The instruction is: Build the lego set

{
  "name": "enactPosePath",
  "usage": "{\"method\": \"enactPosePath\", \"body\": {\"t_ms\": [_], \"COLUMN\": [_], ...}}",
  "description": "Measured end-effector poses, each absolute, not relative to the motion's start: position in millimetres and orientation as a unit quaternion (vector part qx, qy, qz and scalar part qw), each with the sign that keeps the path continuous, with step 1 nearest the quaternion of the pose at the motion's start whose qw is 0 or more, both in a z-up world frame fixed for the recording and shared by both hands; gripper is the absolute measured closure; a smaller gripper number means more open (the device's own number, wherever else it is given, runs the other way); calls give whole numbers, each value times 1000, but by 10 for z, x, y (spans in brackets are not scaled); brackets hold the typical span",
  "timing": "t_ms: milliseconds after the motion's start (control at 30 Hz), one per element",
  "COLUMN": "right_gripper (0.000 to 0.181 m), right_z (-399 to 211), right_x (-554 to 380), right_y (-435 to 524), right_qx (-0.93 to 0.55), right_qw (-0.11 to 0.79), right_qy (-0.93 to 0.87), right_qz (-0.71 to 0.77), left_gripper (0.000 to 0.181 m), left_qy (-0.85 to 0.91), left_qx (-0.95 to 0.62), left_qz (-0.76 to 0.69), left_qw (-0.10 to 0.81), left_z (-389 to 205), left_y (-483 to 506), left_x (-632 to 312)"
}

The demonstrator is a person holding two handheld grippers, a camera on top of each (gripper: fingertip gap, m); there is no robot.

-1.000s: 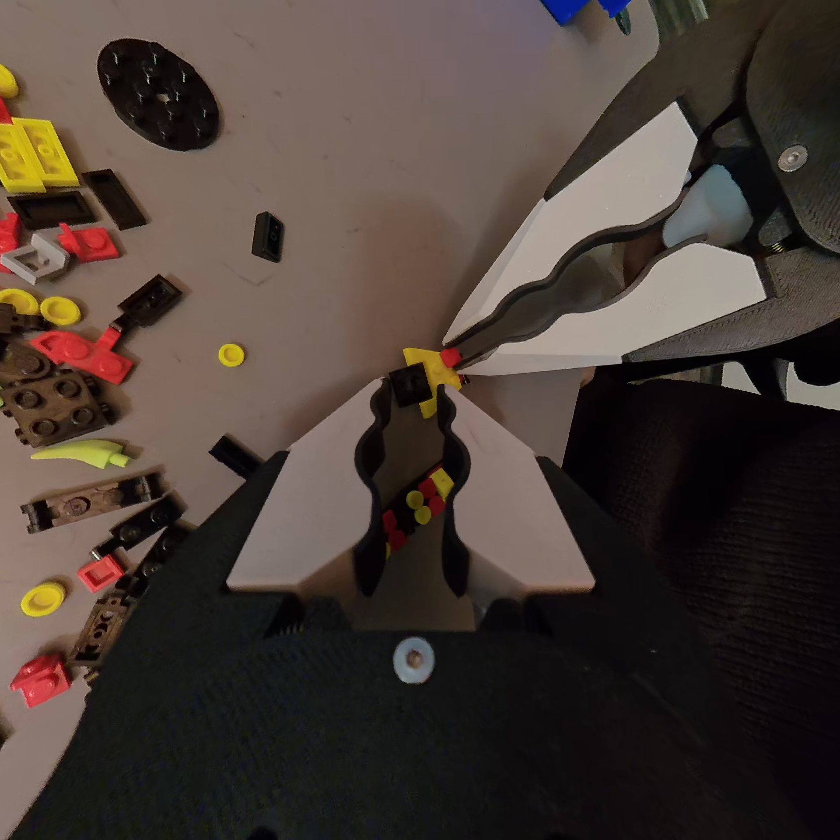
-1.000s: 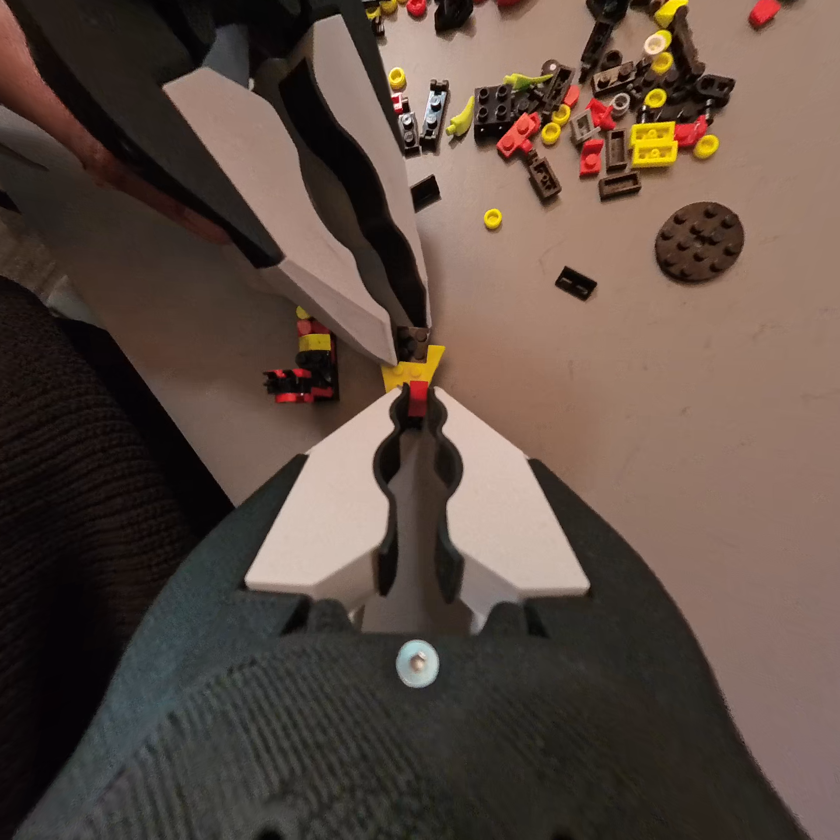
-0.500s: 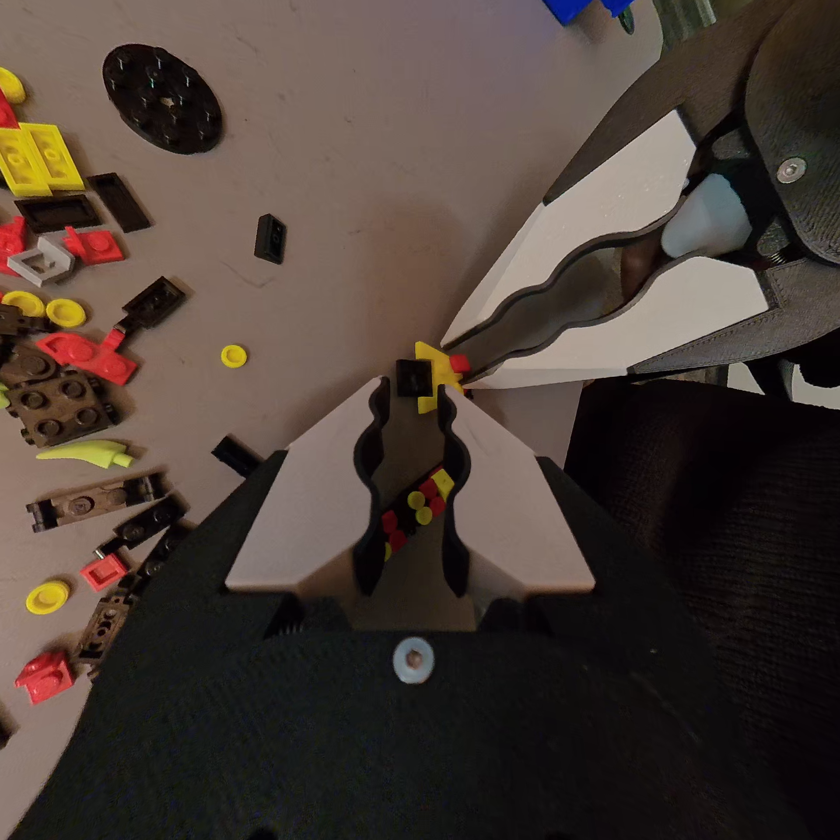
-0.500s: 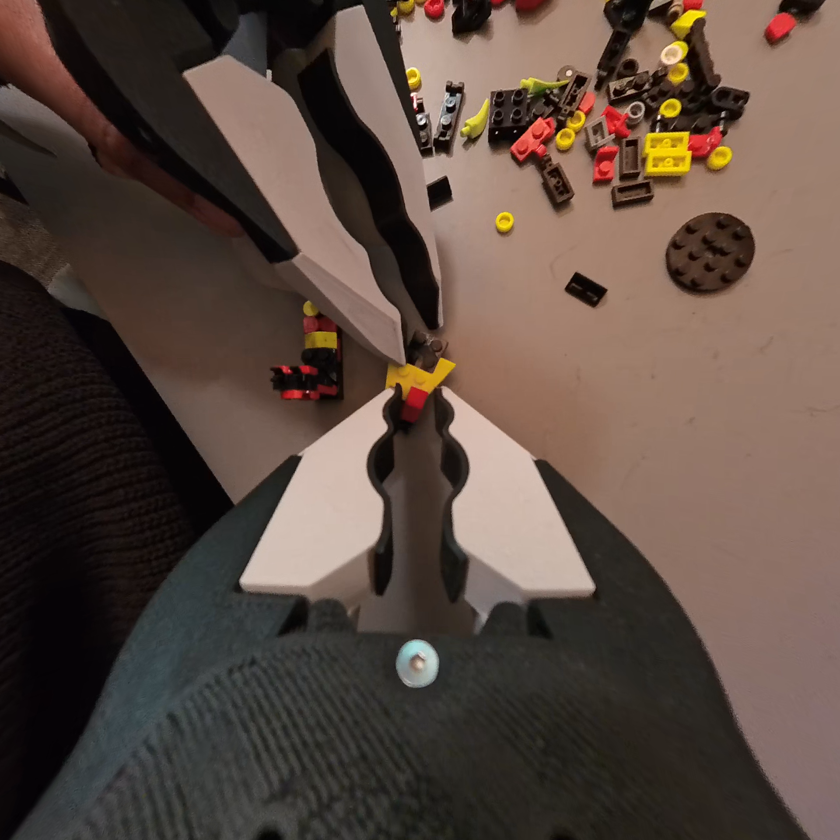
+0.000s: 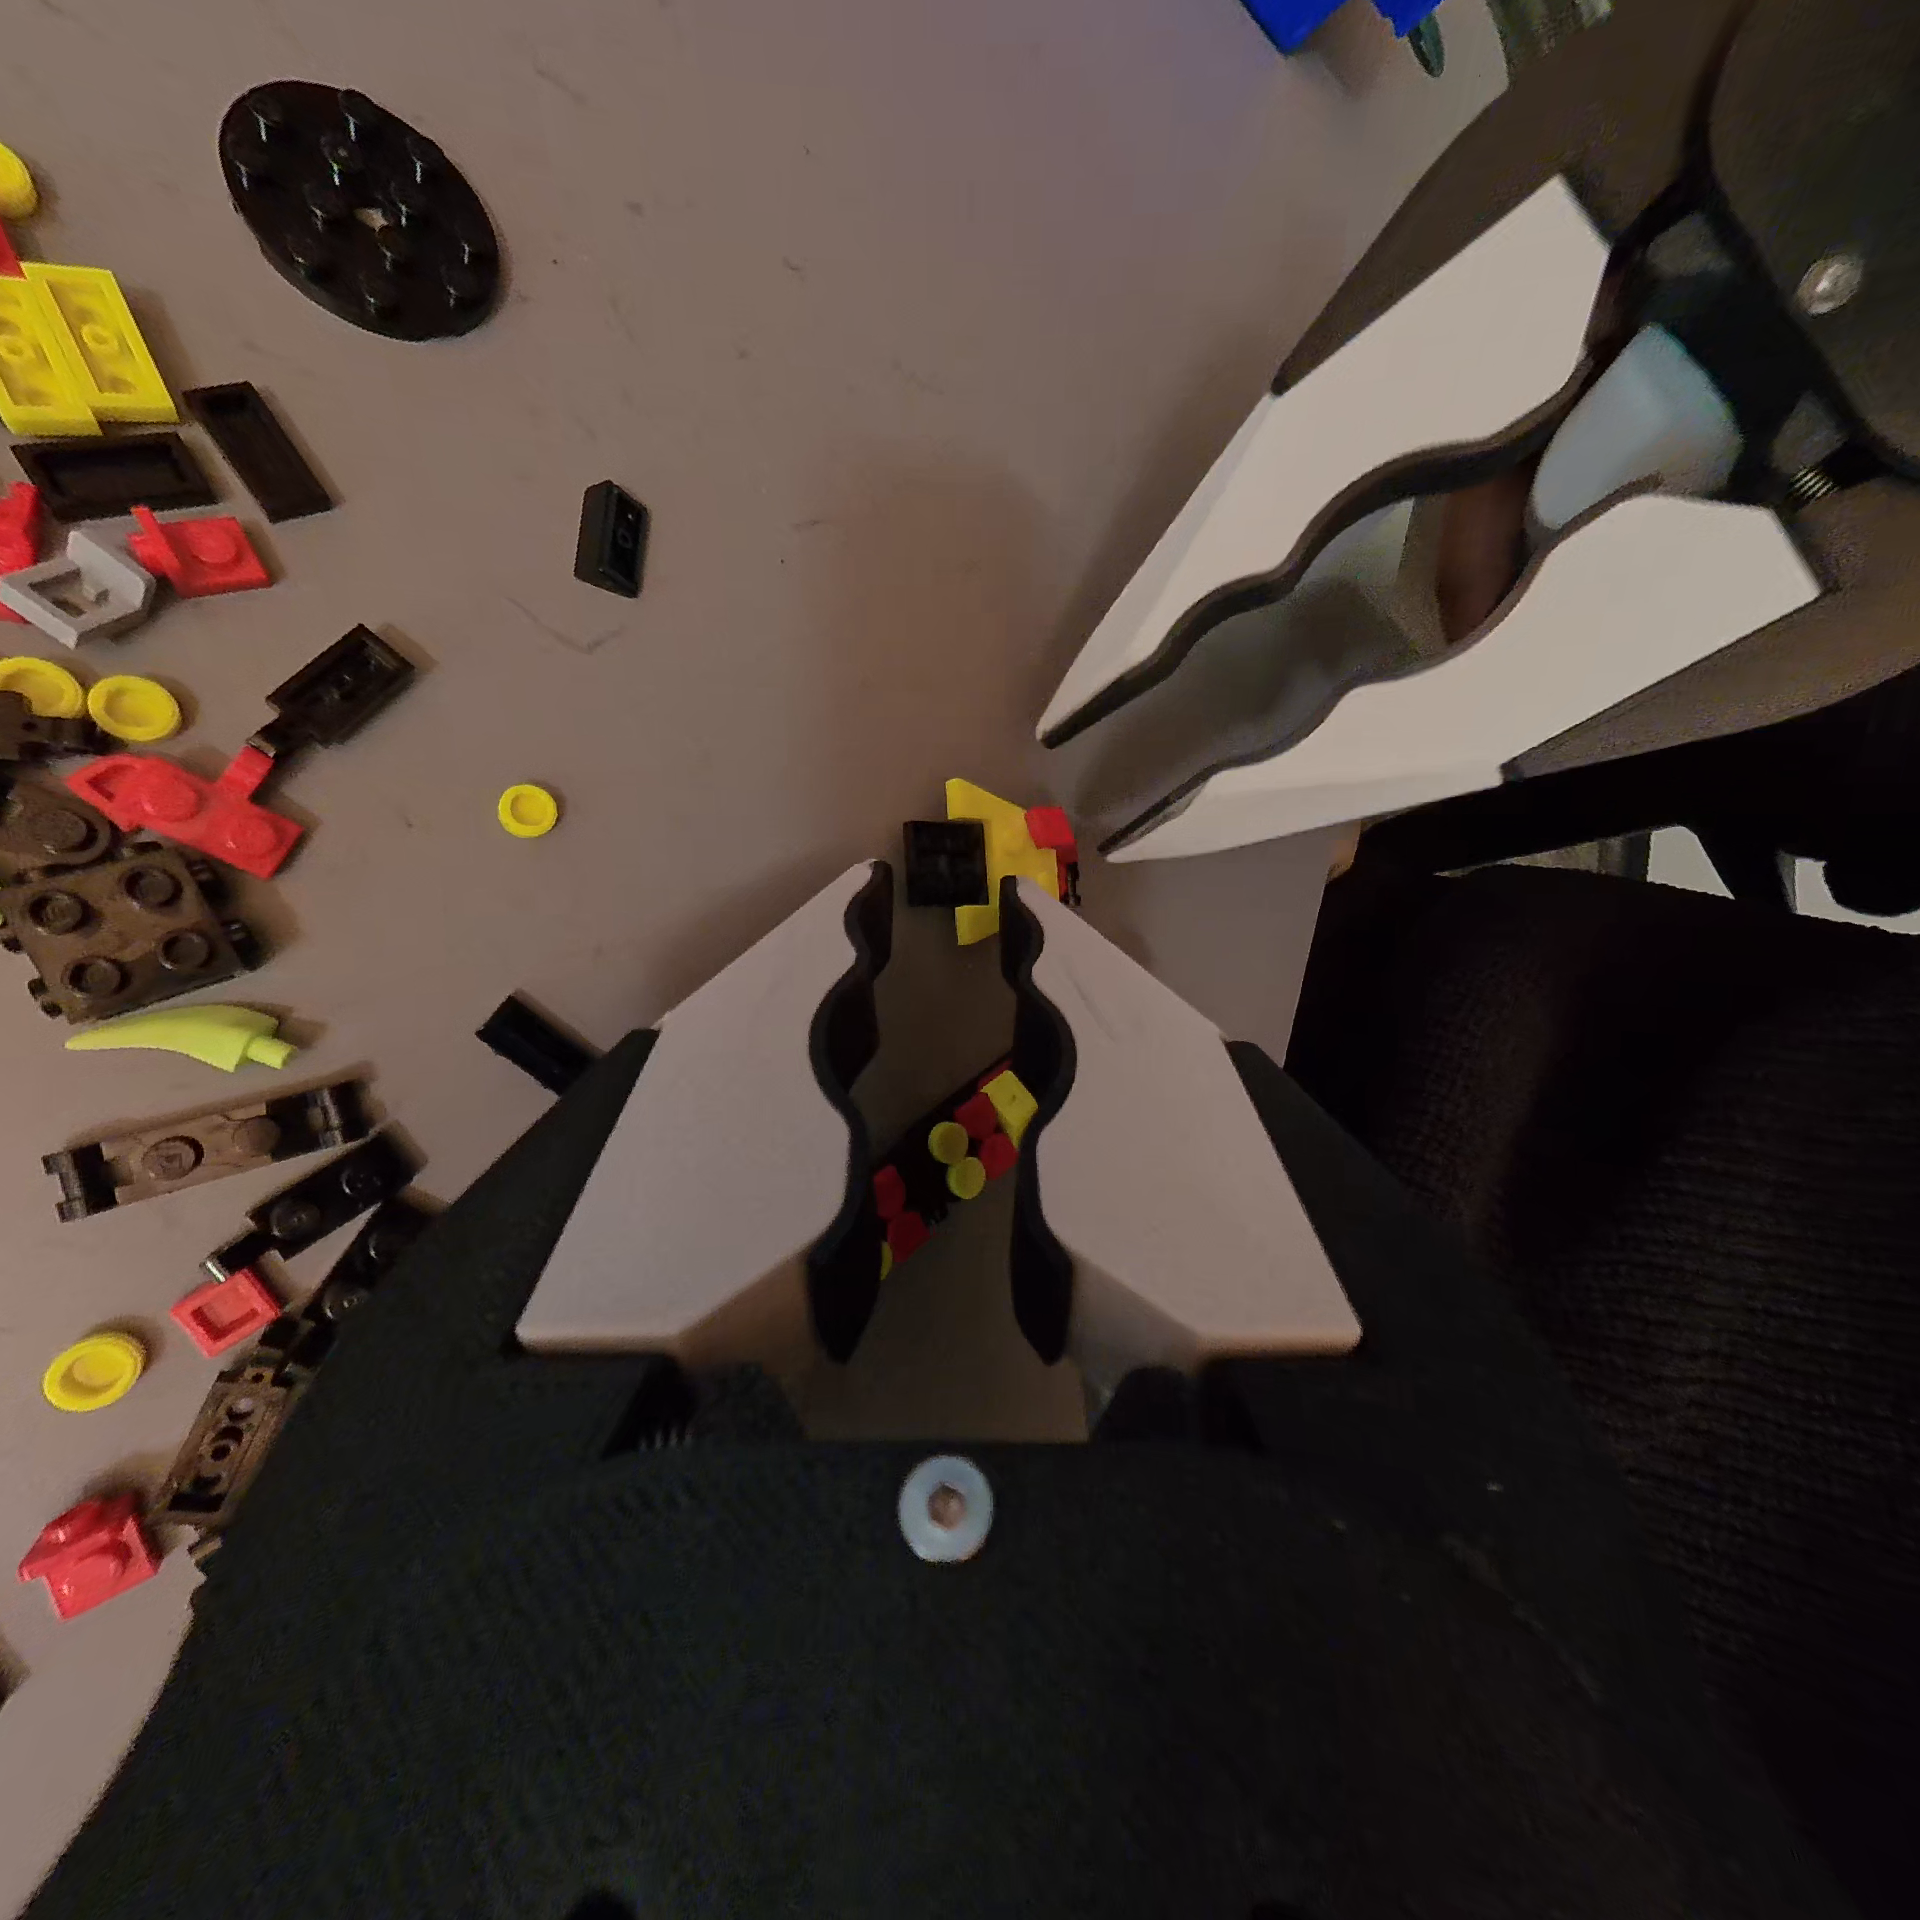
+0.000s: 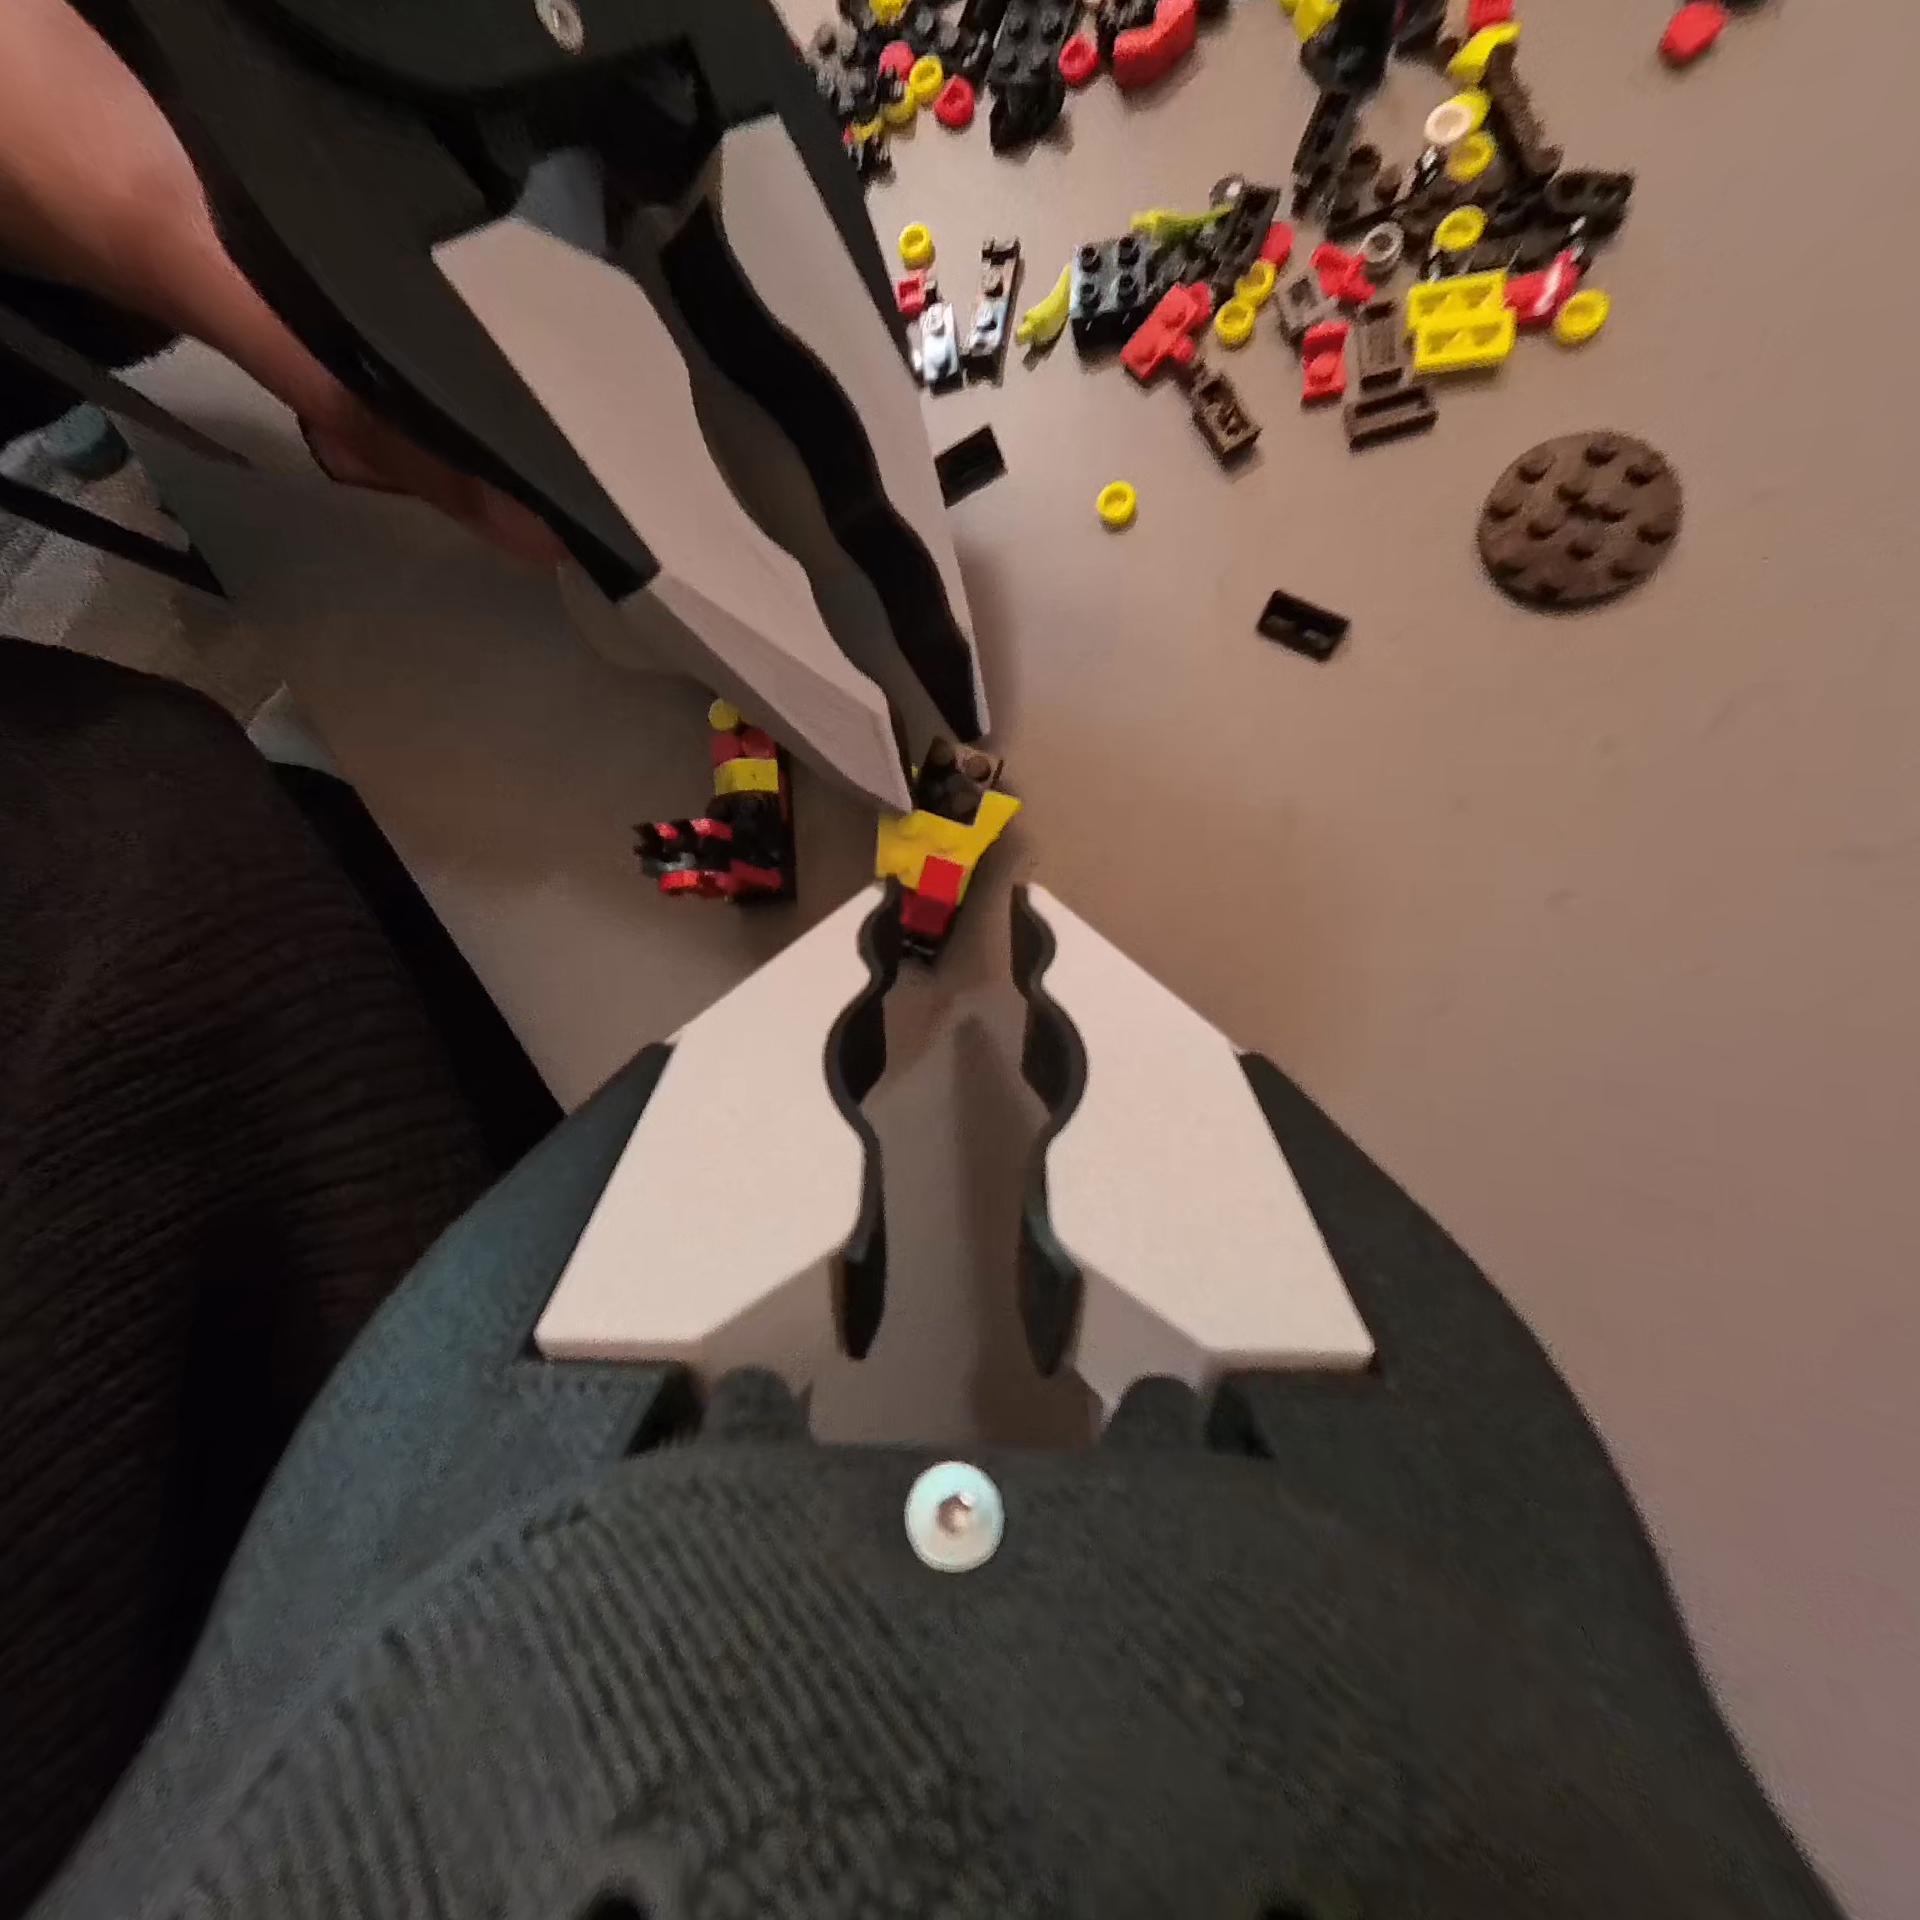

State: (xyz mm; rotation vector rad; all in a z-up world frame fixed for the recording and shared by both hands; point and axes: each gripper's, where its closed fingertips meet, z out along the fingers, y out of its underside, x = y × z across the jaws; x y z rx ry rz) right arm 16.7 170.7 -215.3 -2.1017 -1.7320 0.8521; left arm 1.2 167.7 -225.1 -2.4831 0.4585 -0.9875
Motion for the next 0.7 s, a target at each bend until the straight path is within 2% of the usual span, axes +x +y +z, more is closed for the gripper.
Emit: {"method": "enactPosePath", "body": {"t_ms": [267, 700], "right_gripper": [172, 178], "right_z": [-2224, -2220], "right_x": [190, 167], "right_y": [1690, 1639], "right_qx": [-726, -722], "right_qw": [160, 154], "right_qy": [-609, -611], "right_qz": [276, 286], "left_gripper": [163, 164], "left_qy": [166, 165], "left_qx": [-895, -895], "left_qz": [-355, -354], "left_qw": [213, 215], "left_z": [-2253, -2246], "left_y": [1676, 1676], "left_x": [13, 19]}}
